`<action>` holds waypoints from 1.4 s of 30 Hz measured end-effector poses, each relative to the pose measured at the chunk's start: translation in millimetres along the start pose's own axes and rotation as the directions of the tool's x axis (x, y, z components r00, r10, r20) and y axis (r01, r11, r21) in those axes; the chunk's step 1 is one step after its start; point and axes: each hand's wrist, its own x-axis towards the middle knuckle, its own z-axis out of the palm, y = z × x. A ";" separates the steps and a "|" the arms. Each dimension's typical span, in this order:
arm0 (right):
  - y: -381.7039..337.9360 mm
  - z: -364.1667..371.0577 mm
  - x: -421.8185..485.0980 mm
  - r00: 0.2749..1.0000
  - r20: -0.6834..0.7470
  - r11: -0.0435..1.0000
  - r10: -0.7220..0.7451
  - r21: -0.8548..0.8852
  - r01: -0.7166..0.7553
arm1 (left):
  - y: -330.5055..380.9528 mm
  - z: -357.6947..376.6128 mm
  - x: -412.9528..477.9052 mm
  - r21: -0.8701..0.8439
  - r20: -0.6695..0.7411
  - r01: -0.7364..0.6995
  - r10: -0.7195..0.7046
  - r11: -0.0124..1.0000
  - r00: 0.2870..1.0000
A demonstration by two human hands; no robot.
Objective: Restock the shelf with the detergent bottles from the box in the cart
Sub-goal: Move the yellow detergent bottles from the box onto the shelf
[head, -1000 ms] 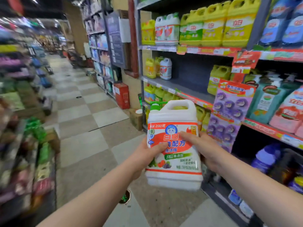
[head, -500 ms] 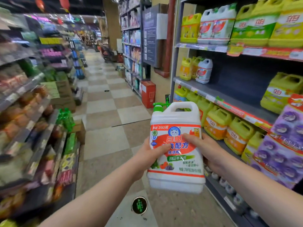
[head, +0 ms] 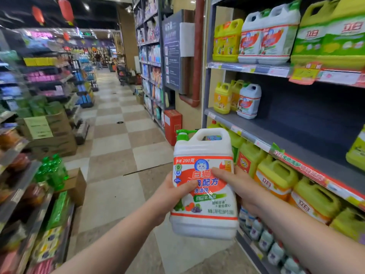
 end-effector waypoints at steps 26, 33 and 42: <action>-37.8 -127.4 340.6 0.865 -0.501 1.000 0.007 0.007 -0.004 | 9.9 -58.4 464.5 0.071 0.442 0.119 -0.138 0.990 0.886; -50.4 -186.1 423.4 0.850 -0.527 1.000 0.014 0.003 -0.015 | 8.8 -43.9 568.9 0.097 0.430 0.134 -0.163 0.986 0.888; -92.7 -288.4 536.8 0.851 -0.513 0.993 -0.110 -0.089 0.075 | 39.8 1.8 716.2 0.043 0.430 0.030 -0.045 0.999 0.901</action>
